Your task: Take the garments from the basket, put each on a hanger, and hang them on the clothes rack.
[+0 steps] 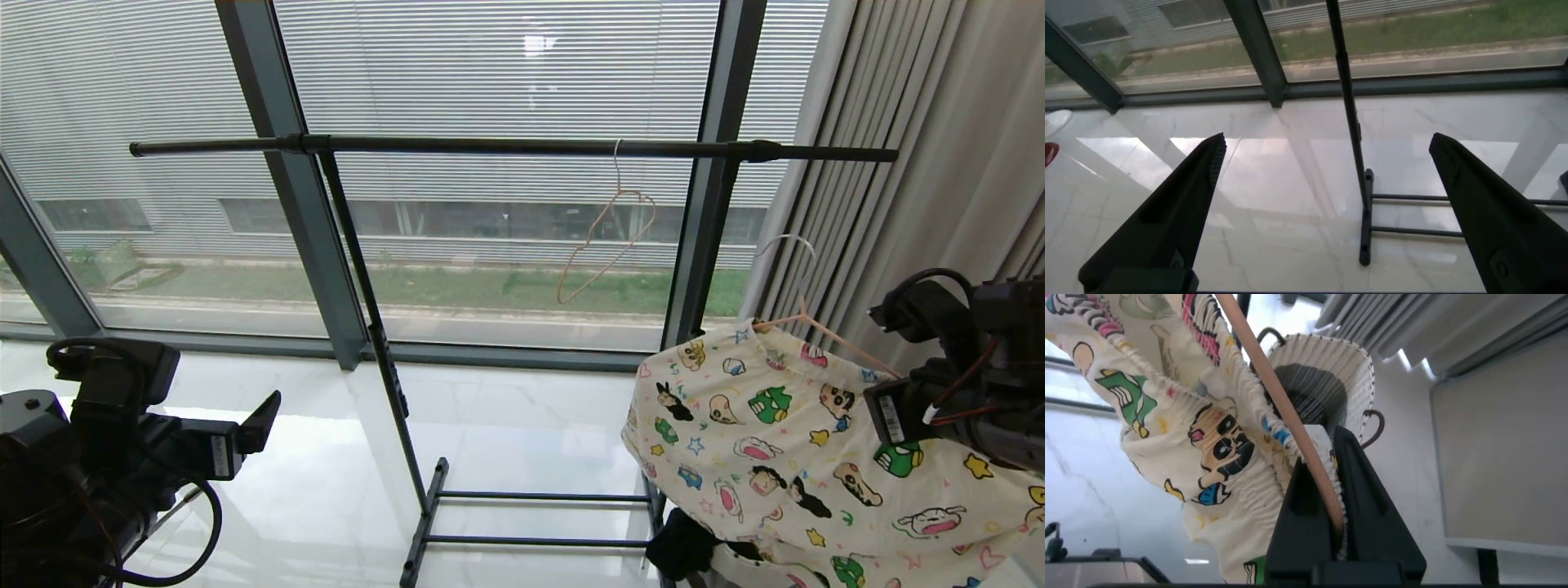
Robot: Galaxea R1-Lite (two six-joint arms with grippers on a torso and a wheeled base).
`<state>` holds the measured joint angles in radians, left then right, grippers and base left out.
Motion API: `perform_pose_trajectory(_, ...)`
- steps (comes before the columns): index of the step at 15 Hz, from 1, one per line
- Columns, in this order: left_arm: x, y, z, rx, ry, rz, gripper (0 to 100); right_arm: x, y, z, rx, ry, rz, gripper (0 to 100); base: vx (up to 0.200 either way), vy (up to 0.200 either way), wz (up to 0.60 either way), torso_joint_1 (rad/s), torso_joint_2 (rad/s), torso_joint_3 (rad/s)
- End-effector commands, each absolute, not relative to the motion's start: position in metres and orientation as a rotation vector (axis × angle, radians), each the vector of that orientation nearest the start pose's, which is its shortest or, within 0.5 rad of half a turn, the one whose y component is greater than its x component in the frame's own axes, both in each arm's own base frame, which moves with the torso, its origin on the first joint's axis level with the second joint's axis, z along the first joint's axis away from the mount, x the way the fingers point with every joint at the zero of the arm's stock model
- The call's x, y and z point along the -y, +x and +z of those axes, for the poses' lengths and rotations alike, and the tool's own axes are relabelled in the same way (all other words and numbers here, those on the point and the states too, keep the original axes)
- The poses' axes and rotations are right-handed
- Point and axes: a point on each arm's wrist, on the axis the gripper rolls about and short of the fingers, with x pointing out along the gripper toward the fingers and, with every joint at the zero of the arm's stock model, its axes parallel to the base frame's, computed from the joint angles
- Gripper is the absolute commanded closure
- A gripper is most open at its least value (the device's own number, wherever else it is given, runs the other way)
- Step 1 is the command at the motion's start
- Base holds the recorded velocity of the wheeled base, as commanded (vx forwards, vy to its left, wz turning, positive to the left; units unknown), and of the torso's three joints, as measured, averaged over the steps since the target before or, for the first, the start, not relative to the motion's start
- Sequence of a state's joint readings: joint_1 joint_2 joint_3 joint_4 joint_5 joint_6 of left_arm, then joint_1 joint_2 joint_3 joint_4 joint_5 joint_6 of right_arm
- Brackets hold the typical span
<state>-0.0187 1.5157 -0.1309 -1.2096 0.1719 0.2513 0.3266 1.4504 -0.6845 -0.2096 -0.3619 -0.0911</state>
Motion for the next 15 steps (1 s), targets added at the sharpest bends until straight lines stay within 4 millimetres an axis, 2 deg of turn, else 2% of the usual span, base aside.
perform_pose_trajectory(1,0.000,0.187,0.129,-0.165,0.265,0.134,0,-0.061,0.204,0.179,-0.513,-0.265,-0.011,100,0.000,0.000,0.00,0.000,0.00,0.000)
perform_pose_trajectory(3,0.000,0.187,0.131,-0.154,0.259,0.130,0,-0.063,0.211,0.181,-0.508,-0.227,-0.023,100,0.000,0.000,0.00,0.000,0.00,0.000)
perform_pose_trajectory(6,0.001,0.186,0.131,-0.156,0.257,0.126,0,-0.078,0.234,0.185,-0.496,-0.145,-0.052,100,0.000,0.000,0.00,0.000,0.00,0.000)
perform_pose_trajectory(9,0.004,0.186,0.132,-0.147,0.260,0.112,0,-0.094,0.264,0.181,-0.478,-0.098,-0.174,100,0.000,0.000,0.00,0.000,0.00,0.000)
perform_pose_trajectory(11,0.004,0.186,0.132,-0.145,0.263,0.110,0,-0.107,0.280,0.193,-0.426,-0.078,-0.160,100,0.000,0.000,0.00,0.000,0.00,0.000)
perform_pose_trajectory(13,0.004,0.186,0.132,-0.150,0.263,0.111,0,-0.120,0.284,0.204,-0.386,-0.079,-0.123,100,0.000,0.000,0.00,0.000,0.00,0.000)
perform_pose_trajectory(15,0.004,0.186,0.132,-0.148,0.265,0.111,0,-0.122,0.290,0.211,-0.362,-0.117,-0.136,100,0.000,0.000,0.00,0.000,0.00,0.000)
